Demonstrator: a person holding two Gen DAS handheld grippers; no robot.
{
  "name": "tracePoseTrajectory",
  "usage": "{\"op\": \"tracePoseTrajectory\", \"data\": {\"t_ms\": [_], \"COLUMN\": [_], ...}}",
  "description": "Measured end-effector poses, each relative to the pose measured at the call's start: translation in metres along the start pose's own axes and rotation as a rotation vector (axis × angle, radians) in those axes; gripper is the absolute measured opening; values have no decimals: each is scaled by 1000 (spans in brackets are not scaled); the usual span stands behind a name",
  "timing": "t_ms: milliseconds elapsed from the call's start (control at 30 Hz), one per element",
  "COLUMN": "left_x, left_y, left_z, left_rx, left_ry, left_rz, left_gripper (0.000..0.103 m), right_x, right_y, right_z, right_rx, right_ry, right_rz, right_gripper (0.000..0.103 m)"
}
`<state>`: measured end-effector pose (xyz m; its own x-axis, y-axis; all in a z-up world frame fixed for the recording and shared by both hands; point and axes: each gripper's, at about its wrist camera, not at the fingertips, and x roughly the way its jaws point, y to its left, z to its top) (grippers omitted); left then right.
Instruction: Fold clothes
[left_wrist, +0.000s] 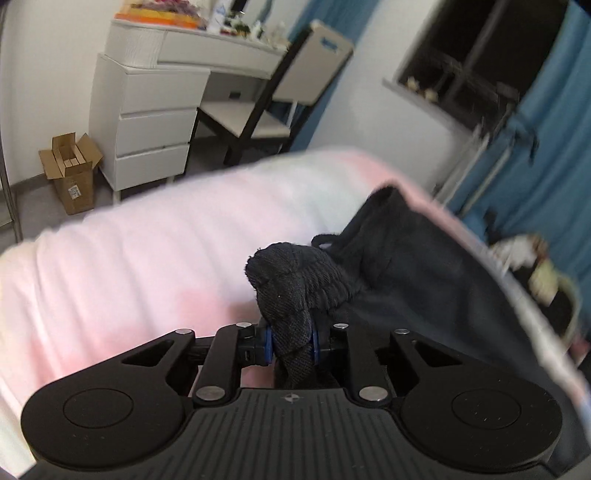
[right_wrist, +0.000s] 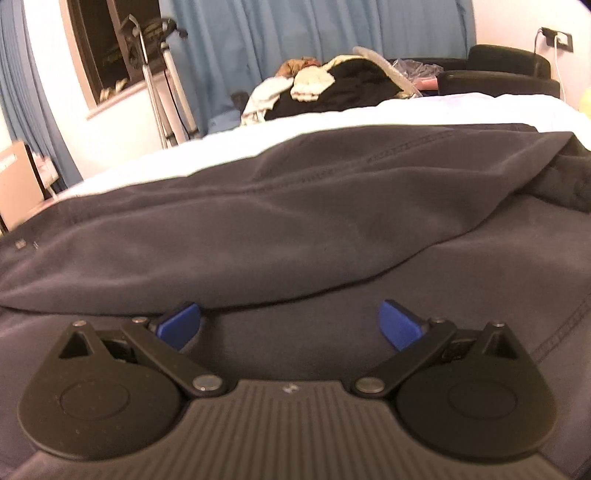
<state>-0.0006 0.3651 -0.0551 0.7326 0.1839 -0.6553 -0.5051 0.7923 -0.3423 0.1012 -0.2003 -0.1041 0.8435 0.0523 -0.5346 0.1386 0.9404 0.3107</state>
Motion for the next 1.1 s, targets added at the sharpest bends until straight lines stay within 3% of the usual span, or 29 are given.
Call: {"op": "tracePoseTrajectory", "data": {"t_ms": [67,133,200,333,433,533,667,767,900,1033,1100], "left_x": [7,5,-3,-39,-69,-95,-114,-108,-76,-25,-6], "left_y": [5,4,0,-19,-52,-101,-180,-243,-319,-352,-361], "left_z": [-9,-11,-10,-10,-9,-10,-20,-41,-87,-140,-158], "left_rx": [-4,6,33,125,193,266,327,342,388,392,455], "left_ry": [2,-5,5,-38,-116,-192,-240,-214,-167,-91,-44], "left_rz": [1,14,28,9,-22,-111,-259,-404,-519,-594,-594], "left_gripper": [34,51,76,84,87,90,92,92,92,92,92], "right_x": [-2,-4,-6,-10,-12,-7,-8,-4,9,28,43], "right_y": [-2,-4,-5,-9,-13,-34,-79,-128,-196,-252,-278], "right_z": [3,6,10,16,25,74,127,158,182,187,182], "right_rx": [16,32,48,79,106,163,217,300,420,448,479], "right_ry": [-3,-5,-8,-14,-21,-64,-138,-171,-172,-176,-148], "right_rz": [7,14,21,36,49,83,50,3,-47,-143,-154], "right_gripper": [103,103,103,103,103,103,103,103,100,100,93]}}
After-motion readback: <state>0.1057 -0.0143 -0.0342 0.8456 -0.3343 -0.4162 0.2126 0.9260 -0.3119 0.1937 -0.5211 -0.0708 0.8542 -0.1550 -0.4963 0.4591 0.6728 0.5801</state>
